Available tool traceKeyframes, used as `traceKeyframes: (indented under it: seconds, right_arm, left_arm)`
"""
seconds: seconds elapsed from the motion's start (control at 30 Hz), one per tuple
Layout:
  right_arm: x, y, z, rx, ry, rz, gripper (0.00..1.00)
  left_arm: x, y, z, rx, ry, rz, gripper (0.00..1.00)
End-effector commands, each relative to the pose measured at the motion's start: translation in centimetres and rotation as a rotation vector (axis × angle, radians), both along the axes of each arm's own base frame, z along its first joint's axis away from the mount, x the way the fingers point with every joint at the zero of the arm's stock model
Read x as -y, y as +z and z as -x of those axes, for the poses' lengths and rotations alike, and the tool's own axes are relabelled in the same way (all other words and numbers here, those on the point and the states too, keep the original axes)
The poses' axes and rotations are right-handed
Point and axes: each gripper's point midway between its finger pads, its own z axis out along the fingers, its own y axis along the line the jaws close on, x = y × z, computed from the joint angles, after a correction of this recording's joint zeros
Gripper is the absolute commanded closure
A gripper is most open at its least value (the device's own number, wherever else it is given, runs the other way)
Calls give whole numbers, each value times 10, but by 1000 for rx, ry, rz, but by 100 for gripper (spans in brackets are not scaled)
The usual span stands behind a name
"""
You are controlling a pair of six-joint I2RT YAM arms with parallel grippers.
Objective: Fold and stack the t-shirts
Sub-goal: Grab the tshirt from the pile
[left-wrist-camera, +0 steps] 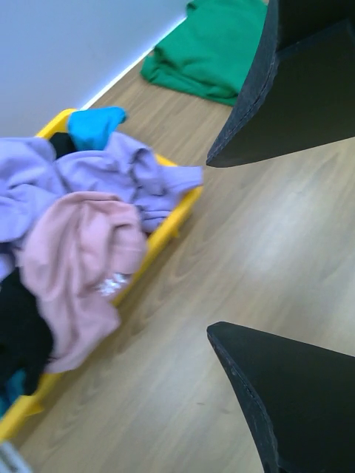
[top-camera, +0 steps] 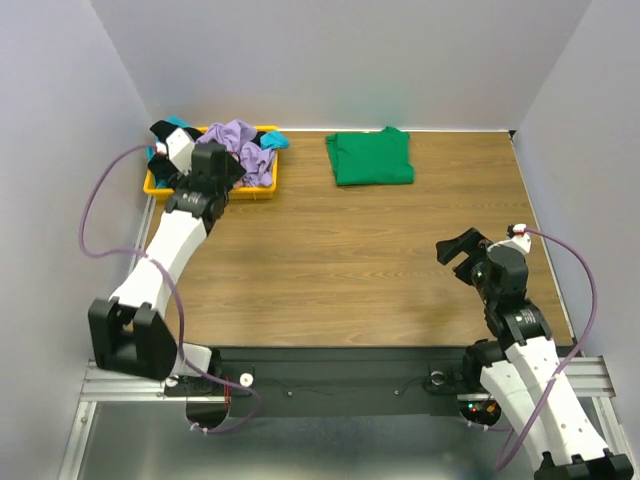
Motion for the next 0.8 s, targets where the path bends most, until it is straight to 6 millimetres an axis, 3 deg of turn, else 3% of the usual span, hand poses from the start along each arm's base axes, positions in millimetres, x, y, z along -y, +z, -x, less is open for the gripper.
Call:
traceKeyframes:
  seconds: [0.0, 0.03, 0.07, 0.1, 0.17, 0.2, 0.23, 0.37, 0.4, 0.43, 0.47, 0.5, 0.53, 0.6, 0.63, 0.77]
  right_arm:
    - [-2, 7, -8, 15, 3, 0, 0]
    - [-3, 5, -8, 7, 7, 0, 0]
    - [-3, 0, -8, -10, 7, 3, 0]
    - [-3, -3, -8, -17, 7, 5, 0]
    - [-1, -5, -9, -23, -6, 8, 0]
    - [0, -5, -10, -27, -11, 14, 0]
    - [3, -4, -12, -23, -23, 19, 0]
    - [4, -9, -14, -43, -32, 26, 0]
    - [4, -12, -15, -52, -36, 27, 0]
    - [6, -12, -16, -56, -42, 32, 0]
    - [6, -17, -16, -73, -43, 39, 0]
    - [6, -17, -17, -75, -46, 42, 0]
    - [6, -19, -18, -86, -46, 43, 0]
    - [7, -25, -19, -107, -50, 49, 0]
    - [6, -28, -19, -119, -46, 52, 0]
    - [7, -34, -21, -141, -49, 59, 0]
  left_arm:
    - [-4, 51, -50, 106, -86, -74, 2]
    - [-6, 52, -59, 106, -86, -81, 2]
    - [-6, 70, -70, 135, -99, -111, 2]
    - [-6, 57, -76, 102, -104, -132, 2]
    - [-3, 58, -103, 110, -135, -159, 2]
    - [-1, 72, -113, 134, -164, -203, 2]
    - [0, 54, -128, 95, -174, -216, 2]
    - [3, 43, -168, 59, -196, -278, 2]
    - [4, 61, -180, 93, -198, -286, 2]
    - [6, 29, -192, 15, -217, -299, 2]
    - [5, 24, -200, -4, -217, -313, 2]
    - [3, 38, -208, 12, -208, -317, 2]
    - [3, 10, -220, -38, -211, -325, 2]
    - [-1, 15, -233, -25, -183, -340, 2]
    - [-6, -6, -239, -61, -170, -355, 3]
    - [-15, -26, -253, -59, -136, -374, 7]
